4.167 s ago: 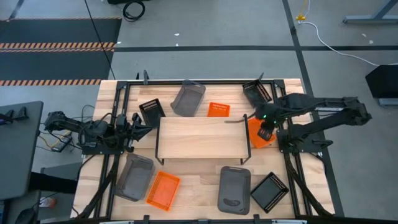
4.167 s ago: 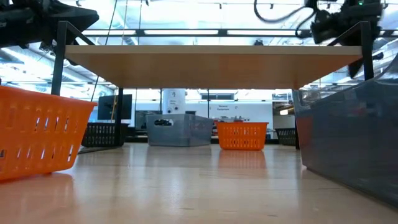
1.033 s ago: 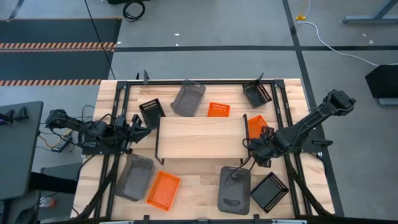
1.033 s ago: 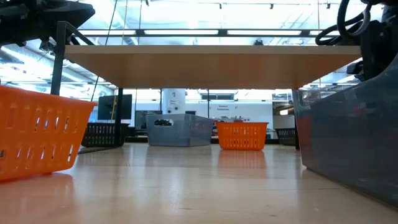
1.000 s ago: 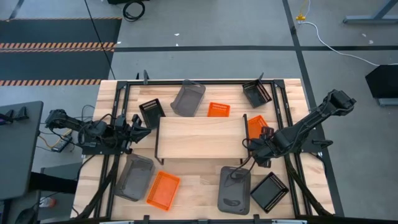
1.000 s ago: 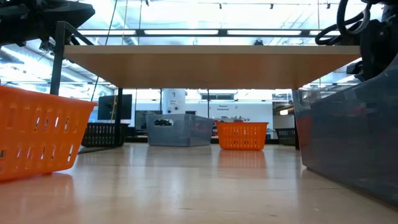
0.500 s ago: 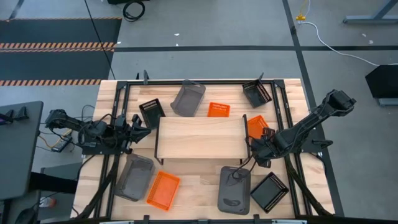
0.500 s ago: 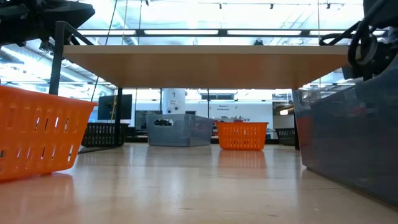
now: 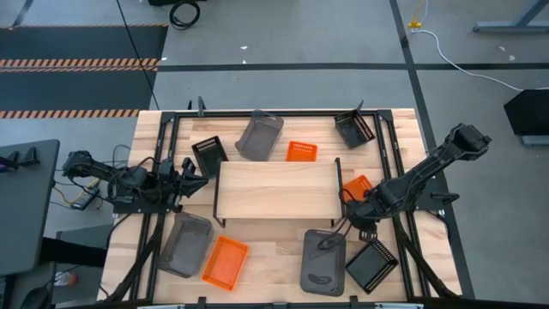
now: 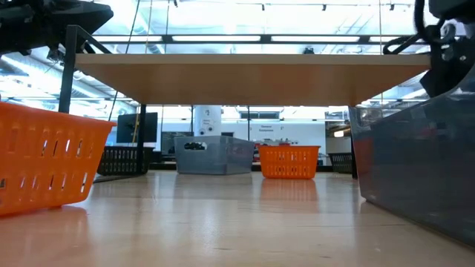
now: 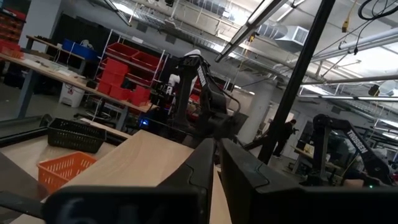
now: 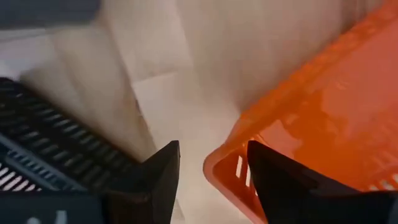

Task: Stack baskets on shelf by color
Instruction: Put the top right orange bin on the shelf

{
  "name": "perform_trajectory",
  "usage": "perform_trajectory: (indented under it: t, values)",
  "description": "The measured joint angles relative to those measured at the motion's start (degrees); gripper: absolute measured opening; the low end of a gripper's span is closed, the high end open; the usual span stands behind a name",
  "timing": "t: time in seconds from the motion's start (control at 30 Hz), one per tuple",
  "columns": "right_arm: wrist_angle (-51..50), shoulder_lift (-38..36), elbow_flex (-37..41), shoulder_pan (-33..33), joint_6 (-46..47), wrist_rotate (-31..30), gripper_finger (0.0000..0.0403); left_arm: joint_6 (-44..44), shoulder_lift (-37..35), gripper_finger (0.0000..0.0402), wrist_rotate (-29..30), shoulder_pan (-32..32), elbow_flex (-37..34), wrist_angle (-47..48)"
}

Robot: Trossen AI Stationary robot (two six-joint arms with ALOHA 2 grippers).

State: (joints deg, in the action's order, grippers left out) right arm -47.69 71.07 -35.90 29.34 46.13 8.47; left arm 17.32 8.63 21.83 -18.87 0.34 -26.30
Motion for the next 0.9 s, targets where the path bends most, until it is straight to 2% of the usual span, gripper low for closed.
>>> perform_trajectory:
  t: [0.3, 0.47, 0.7, 0.8, 0.9]
  values:
    - [-10.73, -0.26, -4.73, 1.49, -7.09, -1.38, 0.0174, 0.00, 0.00, 0.0035, 0.02, -0.02, 0.01, 0.02]
    - [-12.78, -0.24, -2.38, 3.85, -6.28, -1.65, 0.0174, 0.00, 0.00, 0.0036, 0.00, -0.02, 0.00, 0.04]
    - [-13.80, -0.20, -0.92, 5.76, -2.87, -7.86, 0.0171, 0.00, 0.00, 0.0036, 0.00, -0.02, 0.02, 0.07]
    - [-14.74, -0.20, -0.92, 6.41, -3.52, -8.00, 0.0153, 0.00, 0.00, 0.0035, 0.00, -0.02, 0.02, 0.05]
    - [-14.79, -0.20, -0.92, 7.17, -3.67, -8.00, 0.0115, -0.01, 0.01, 0.0035, 0.01, -0.02, 0.01, 0.06]
